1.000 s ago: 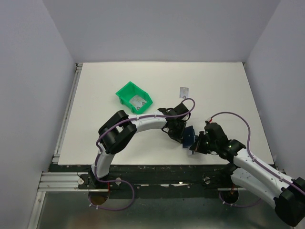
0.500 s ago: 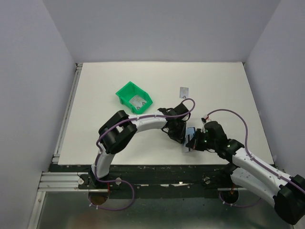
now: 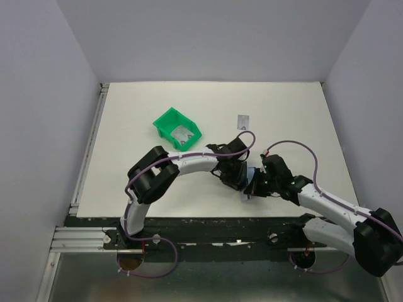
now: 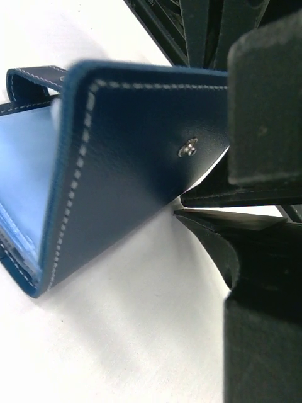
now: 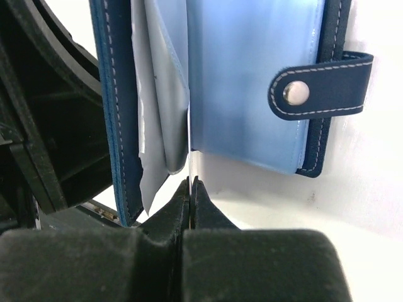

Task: Put the credit cards into the card holder
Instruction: Insert the credit card into the card holder.

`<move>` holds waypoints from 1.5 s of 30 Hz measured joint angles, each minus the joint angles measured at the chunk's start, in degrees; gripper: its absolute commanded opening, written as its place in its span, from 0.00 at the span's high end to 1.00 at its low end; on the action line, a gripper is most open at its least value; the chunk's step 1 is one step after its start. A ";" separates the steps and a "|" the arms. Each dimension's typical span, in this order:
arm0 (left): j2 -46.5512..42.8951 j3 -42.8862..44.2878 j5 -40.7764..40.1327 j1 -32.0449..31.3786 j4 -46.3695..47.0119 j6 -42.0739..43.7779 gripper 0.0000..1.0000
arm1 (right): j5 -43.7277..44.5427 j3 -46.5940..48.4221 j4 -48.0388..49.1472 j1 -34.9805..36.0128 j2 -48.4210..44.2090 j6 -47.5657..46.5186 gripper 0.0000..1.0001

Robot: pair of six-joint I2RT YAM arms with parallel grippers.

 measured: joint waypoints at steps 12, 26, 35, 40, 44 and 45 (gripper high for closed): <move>-14.14 -7.65 -2.29 3.21 1.05 -1.40 0.81 | 0.42 1.09 0.00 0.00 2.16 0.09 1.00; -13.70 1.05 -0.50 4.68 9.97 -2.78 0.84 | 0.42 0.76 0.87 0.00 2.16 0.87 1.00; -8.59 2.62 -0.50 4.39 7.61 -3.85 0.85 | 0.42 0.52 1.95 0.00 2.71 1.03 1.00; -8.07 3.67 -0.48 3.48 7.61 -4.13 0.85 | 0.42 0.44 2.19 0.00 2.75 1.05 1.00; -7.89 4.17 -0.48 2.34 7.63 -4.17 0.85 | 0.42 0.31 2.23 0.00 2.69 1.22 1.00; -7.78 4.17 -0.48 1.99 7.58 -4.20 0.85 | 0.42 0.28 2.25 0.00 2.64 1.29 1.00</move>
